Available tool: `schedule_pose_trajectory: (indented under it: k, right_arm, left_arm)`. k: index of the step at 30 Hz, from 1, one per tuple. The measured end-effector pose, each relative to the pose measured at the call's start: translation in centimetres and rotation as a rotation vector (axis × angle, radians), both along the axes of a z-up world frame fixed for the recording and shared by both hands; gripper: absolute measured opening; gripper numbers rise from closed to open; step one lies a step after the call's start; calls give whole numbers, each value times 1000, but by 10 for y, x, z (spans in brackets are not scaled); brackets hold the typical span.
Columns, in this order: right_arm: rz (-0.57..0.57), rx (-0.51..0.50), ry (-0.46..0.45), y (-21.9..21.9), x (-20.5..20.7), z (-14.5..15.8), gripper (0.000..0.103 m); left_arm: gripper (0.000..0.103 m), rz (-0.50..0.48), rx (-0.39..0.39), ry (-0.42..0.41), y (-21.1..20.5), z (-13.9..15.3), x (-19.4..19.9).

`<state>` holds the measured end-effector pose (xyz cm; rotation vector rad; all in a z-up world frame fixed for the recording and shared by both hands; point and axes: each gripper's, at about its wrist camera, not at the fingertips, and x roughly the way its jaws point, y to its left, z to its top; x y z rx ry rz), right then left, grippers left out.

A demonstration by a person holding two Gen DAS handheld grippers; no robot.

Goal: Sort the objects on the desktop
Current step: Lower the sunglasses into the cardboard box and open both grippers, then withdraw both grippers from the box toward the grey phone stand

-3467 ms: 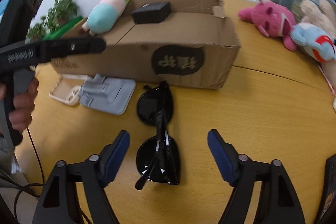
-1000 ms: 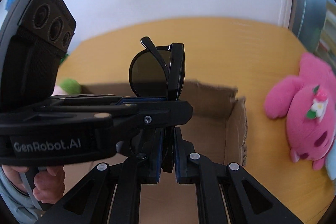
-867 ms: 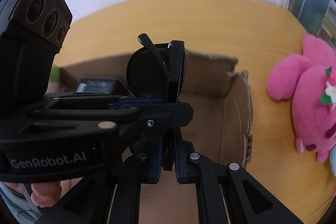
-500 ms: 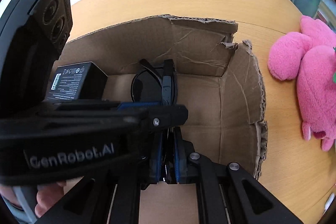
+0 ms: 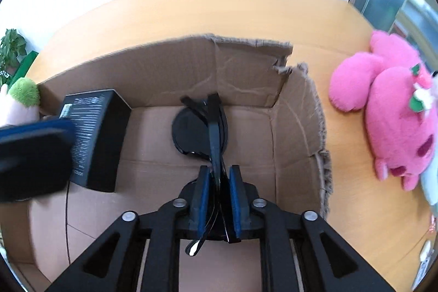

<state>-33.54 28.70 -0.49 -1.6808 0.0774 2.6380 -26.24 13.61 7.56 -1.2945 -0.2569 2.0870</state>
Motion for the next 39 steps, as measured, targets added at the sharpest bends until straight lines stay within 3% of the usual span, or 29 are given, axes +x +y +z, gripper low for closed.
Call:
schedule_pose_trajectory:
  k: [1,3,4,6,9,11,14,16,20,26,34,39]
  right_arm:
    - [1,-3,17,-1,5,6,32]
    - [-2,-15,70,-1,19,24,56]
    - [4,-14,110,-2,30,36,61]
    - [21,22,192,-5,54,61,79]
    - [58,61,324,-5,82,103,91]
    - [79,57,382,-8,104,118,101]
    - [110,61,472,-20,154,142,103]
    - [127,80,511,-38,196,152,103]
    - [117,79,571,-55,237,163,103]
    - [110,92,591,-66,263,155,103]
    - [124,102,555,-65,274,131,103]
    - [160,20,479,-52,288,93,103]
  left_arm:
    - [26,11,-6,40,-8,10,10]
    - [34,57,-35,142,-27,32,35]
    - [36,82,-48,195,-37,43,49]
    - [53,136,-80,311,-54,63,80]
    - [73,250,-138,489,-83,87,134]
    - [81,328,-174,601,-98,97,172]
    - [83,390,-231,727,-109,102,220]
    - [83,413,-281,768,-111,98,245]
    - [83,440,-296,747,-111,85,271]
    - [83,510,-233,669,-126,76,286]
    - [83,445,-243,591,-114,46,292]
    - [83,382,-237,487,-108,14,298]
